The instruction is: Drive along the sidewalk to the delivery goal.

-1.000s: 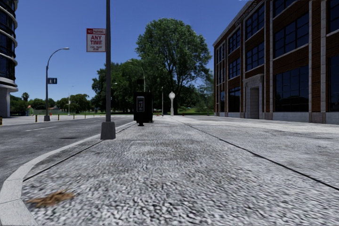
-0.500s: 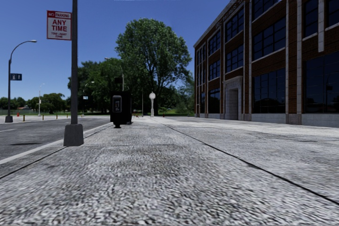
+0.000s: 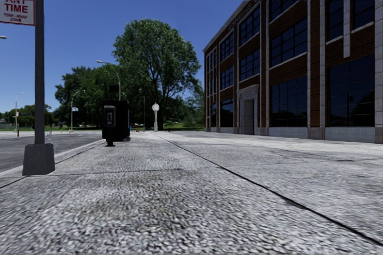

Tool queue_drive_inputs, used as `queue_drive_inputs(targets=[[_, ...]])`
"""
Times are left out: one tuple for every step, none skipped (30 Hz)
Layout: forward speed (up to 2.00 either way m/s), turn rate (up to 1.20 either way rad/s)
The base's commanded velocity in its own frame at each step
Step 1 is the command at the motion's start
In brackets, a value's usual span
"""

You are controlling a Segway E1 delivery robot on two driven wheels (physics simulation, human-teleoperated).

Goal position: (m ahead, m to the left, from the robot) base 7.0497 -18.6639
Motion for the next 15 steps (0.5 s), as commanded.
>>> queue_drive_inputs(targets=[[1.37, -0.54], [1.37, -0.54], [1.37, -0.54], [1.37, -0.54], [1.37, -0.54], [1.37, -0.54], [1.37, -0.54], [1.37, -0.54], [1.37, -0.54], [1.37, -0.54], [1.37, -0.54], [1.37, -0.54], [1.37, -0.54], [1.37, -0.54], [1.37, -0.54]])
